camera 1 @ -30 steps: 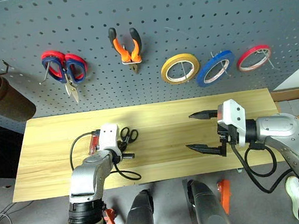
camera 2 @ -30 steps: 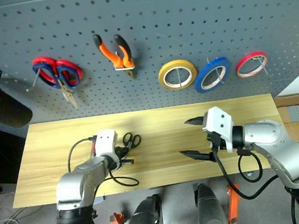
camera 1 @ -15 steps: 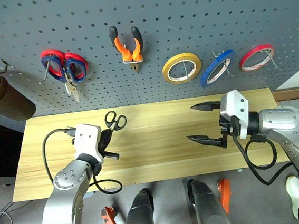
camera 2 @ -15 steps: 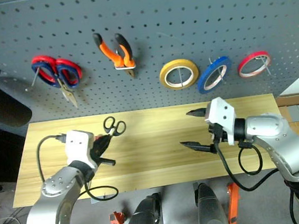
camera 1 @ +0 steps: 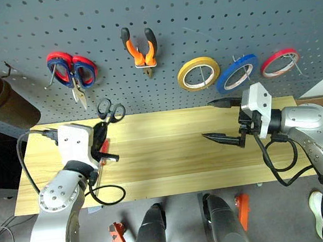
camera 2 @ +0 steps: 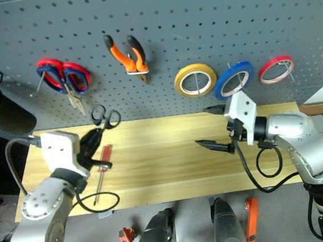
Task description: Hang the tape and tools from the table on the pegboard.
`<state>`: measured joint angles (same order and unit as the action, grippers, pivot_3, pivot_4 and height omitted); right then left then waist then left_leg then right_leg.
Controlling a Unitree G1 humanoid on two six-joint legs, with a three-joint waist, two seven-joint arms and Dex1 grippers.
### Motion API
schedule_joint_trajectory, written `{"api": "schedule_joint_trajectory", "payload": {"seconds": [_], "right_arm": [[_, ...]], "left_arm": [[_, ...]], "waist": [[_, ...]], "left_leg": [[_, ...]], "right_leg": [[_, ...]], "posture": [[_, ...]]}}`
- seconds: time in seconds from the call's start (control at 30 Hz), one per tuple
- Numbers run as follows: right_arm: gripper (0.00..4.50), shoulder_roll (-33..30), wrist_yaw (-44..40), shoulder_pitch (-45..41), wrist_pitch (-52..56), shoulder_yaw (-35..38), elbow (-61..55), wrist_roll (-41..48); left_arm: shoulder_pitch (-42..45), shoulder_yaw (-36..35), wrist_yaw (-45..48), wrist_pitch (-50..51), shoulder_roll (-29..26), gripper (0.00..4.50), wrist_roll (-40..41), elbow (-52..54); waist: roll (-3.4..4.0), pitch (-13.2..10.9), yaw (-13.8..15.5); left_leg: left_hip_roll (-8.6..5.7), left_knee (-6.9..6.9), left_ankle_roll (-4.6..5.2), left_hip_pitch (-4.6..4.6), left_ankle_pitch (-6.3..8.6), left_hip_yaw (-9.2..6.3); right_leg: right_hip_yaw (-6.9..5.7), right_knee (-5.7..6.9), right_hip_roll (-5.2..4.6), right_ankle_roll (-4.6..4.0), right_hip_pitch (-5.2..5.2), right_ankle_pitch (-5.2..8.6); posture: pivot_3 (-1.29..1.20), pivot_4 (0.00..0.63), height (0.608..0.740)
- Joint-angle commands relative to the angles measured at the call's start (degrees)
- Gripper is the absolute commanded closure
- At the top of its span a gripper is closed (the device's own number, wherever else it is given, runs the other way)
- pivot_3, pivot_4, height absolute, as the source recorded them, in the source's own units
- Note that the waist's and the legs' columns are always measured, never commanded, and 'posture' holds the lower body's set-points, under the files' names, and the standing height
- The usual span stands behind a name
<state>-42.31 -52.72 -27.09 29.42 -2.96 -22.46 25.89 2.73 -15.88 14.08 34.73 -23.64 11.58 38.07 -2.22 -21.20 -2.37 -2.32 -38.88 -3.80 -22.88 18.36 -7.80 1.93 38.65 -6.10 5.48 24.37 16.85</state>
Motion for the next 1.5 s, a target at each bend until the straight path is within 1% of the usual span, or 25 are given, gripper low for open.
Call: {"api": "schedule_joint_trajectory", "payload": {"seconds": [0.03, 0.27, 0.4, 0.53, 0.6, 0.8, 1.03, 1.13, 1.37, 1.5], "right_arm": [[0.00, 0.19, -1.36, -1.35, -2.46, 0.53, 0.46, -0.35], [0.00, 1.07, -3.59, -3.98, -5.13, -0.88, 4.15, -1.60], [0.00, 1.07, -4.87, -4.92, -6.06, -0.69, 4.94, -1.90], [0.00, 1.31, -5.84, -5.78, -7.39, -0.73, 6.68, -2.47], [0.00, 1.39, -6.14, -6.16, -8.07, -0.81, 7.50, -2.78], [0.00, 1.94, -6.99, -7.36, -9.88, -1.04, 9.36, -3.82], [0.00, 2.15, -8.13, -8.02, -11.06, -0.96, 10.83, -4.70], [0.00, 2.41, -8.26, -8.37, -11.19, -1.22, 11.07, -4.80], [0.00, 2.95, -8.40, -8.97, -10.88, -1.42, 11.00, -5.13], [0.00, 2.67, -8.29, -8.70, -10.44, -1.37, 10.40, -5.13]], "left_arm": [[0.76, -2.13, -1.22, -0.57, -0.27, 4.48, 0.13, 3.33], [-1.47, -1.41, -1.75, -2.05, 0.42, 4.48, -0.72, 5.00], [-2.82, -0.82, -2.30, -3.18, 1.07, 4.48, -1.41, 7.21], [-1.91, -0.69, -3.22, -4.73, 1.12, 4.48, -2.58, 7.14], [-1.27, -0.98, -3.69, -5.39, 1.08, 4.48, -3.09, 7.39], [-0.65, -1.56, -5.00, -7.04, 1.57, 4.48, -4.04, 7.70], [-2.14, -2.82, -6.54, -6.52, 3.29, 4.48, -3.56, 9.08], [-0.74, -4.75, -7.51, -5.38, 4.33, 4.48, -2.03, 7.65], [3.92, -5.19, -5.69, -2.62, 4.06, 4.48, 2.61, 2.53], [4.54, -4.11, -4.42, -1.07, 3.89, 4.48, 4.33, 0.49]], "waist": [[-0.01, 0.02, 0.10], [-0.05, 0.26, 0.49], [-0.04, 0.91, 0.74], [-0.06, 2.01, 0.83], [-0.04, 2.79, 0.89], [-0.05, 5.33, 0.90], [-0.04, 7.36, 1.01], [-0.04, 8.33, 1.17], [0.01, 9.37, 1.66], [0.00, 9.60, 1.67]], "left_leg": [[-0.01, -0.01, 0.00, 0.00, 0.00, 0.00], [-0.01, -0.01, -0.02, -0.02, -0.01, 0.01], [-0.01, -0.02, -0.04, -0.05, -0.02, -0.01], [-0.02, -0.04, -0.04, -0.04, -0.02, 0.00], [-0.02, -0.04, -0.04, -0.03, -0.02, -0.01], [-0.03, -0.04, -0.05, 0.00, -0.02, 0.02], [-0.04, -0.06, -0.07, 0.10, -0.04, 0.01], [-0.04, -0.07, -0.08, 0.12, -0.04, 0.01], [-0.08, -0.08, -0.17, 0.44, -0.10, 0.01], [-0.08, -0.08, -0.18, 0.52, -0.11, 0.05]], "right_leg": [[0.00, 0.00, 0.00, 0.00, 0.00, 0.00], [-0.02, -0.03, -0.01, 0.00, 0.04, 0.00], [-0.06, -0.03, -0.02, 0.00, 0.05, 0.00], [-0.07, -0.02, -0.03, 0.00, 0.04, 0.00], [-0.08, -0.01, -0.02, 0.00, 0.03, 0.00], [-0.06, -0.01, -0.02, 0.00, 0.02, 0.00], [-0.04, 0.09, -0.02, 0.00, -0.04, 0.00], [-0.03, 0.12, -0.01, 0.00, -0.04, 0.00], [0.04, 0.27, -0.01, 0.00, -0.28, 0.00], [0.09, 0.29, 0.00, 0.00, -0.30, -0.01]], "posture": [[-0.01, 0.312, 0.740], [0.01, 0.268, 0.740], [0.02, 0.244, 0.740], [0.03, 0.221, 0.740], [0.04, 0.197, 0.740], [0.05, 0.158, 0.740], [0.06, 0.138, 0.740], [0.06, 0.132, 0.740], [0.05, 0.133, 0.740], [0.04, 0.139, 0.740]]}}
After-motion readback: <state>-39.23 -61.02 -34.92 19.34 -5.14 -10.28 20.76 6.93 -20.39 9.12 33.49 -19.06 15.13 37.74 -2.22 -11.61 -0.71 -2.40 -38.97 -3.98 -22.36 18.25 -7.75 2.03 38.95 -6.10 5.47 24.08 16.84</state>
